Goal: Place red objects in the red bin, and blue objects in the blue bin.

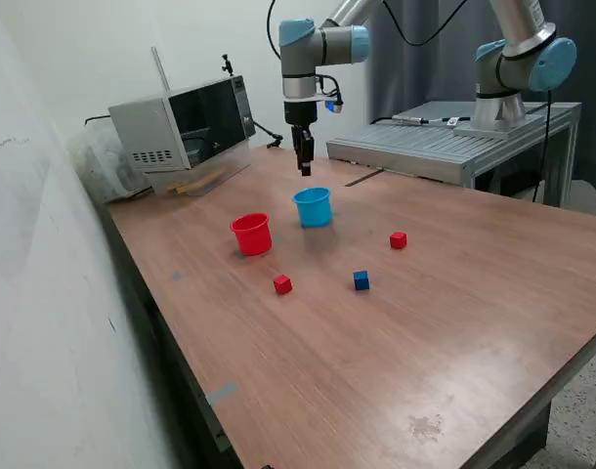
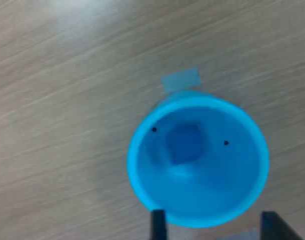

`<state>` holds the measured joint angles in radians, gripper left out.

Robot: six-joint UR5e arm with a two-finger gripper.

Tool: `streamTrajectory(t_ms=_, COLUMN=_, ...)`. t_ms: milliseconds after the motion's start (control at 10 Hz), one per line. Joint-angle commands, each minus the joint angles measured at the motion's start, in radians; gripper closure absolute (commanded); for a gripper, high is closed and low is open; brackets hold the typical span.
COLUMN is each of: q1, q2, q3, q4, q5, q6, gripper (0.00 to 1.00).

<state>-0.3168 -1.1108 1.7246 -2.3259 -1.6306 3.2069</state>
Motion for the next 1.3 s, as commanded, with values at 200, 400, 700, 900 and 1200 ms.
streamTrajectory(t_ms=200, q1=0.048, q2=-0.076, q3=0.035, q4=0.041, q5=0.000, q6=-0.025, gripper=0.00)
streamTrajectory(t_ms=400, q1=0.169, q2=-0.261, q3=0.070, q4=0.139, q5=0.000, q6=-0.096, gripper=0.00)
streamTrajectory(t_ms=700, q1=0.371, q2=-0.456, q3=0.056, q4=0.308, q5=0.002, q6=-0.084, gripper=0.00)
streamTrajectory(t_ms=900, q1=0.467, q2=-0.472, q3=0.000, q4=0.361, q5=0.002, q6=0.032, gripper=0.00)
streamTrajectory(t_ms=1200, q1=0.537, q2=-0.362, q3=-0.173, q4=0.358, q5=0.002, q6=0.264, gripper=0.00)
